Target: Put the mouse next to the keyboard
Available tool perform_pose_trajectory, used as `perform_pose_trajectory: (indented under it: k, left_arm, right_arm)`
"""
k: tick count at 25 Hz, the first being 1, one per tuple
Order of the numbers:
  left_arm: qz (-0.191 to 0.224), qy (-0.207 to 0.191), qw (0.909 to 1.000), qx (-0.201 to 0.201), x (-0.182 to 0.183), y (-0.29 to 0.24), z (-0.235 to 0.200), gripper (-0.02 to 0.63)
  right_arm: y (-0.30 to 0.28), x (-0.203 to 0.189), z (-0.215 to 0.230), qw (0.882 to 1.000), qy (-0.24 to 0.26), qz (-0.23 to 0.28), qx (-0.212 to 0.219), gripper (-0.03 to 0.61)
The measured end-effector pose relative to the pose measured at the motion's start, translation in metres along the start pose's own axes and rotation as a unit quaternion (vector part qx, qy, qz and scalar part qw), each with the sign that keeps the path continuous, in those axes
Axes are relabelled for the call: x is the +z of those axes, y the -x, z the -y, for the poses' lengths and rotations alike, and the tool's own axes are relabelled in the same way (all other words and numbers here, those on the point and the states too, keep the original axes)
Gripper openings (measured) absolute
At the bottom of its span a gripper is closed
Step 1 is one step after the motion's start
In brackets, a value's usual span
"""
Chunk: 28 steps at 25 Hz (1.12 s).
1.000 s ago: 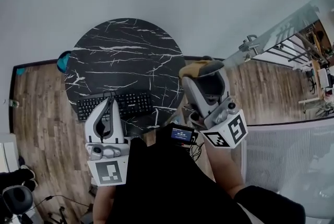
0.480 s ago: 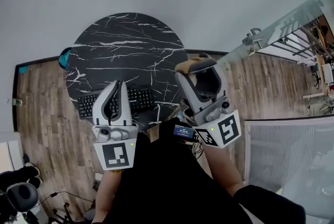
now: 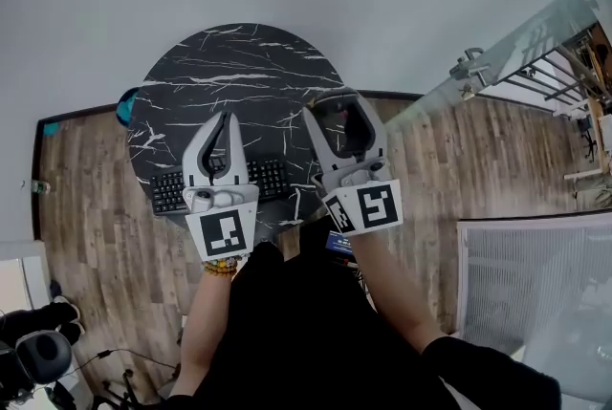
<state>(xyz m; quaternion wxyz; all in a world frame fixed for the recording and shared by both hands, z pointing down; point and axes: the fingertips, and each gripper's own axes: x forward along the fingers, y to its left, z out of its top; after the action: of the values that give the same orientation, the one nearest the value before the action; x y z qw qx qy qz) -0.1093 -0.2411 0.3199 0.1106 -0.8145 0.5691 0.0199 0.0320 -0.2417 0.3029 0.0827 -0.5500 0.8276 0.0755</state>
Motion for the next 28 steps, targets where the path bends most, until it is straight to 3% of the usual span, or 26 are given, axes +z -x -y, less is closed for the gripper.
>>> perform_pose_trajectory:
  k: [8,14,20,28]
  left_arm:
    - [-0.014,0.016,0.9998,-0.003,-0.019,0.005,0.007,0.020]
    - [-0.019,0.003,0.9997,-0.015,-0.024,0.009,0.016,0.020]
    - [-0.032,0.030,0.9990,-0.013,-0.033,0.011,0.017,0.020]
    - [-0.047,0.023,0.9985,-0.016,-0.045,0.016,0.022,0.020]
  right_arm:
    - [0.007,-0.032,0.005,0.999,-0.021,-0.038,-0.010,0.284]
    - [0.016,-0.037,0.007,0.999,-0.025,-0.044,-0.013,0.284]
    - [0.020,-0.042,0.007,0.998,-0.024,-0.049,-0.017,0.284]
    - [0.026,-0.048,0.010,0.997,-0.029,-0.062,-0.020,0.284]
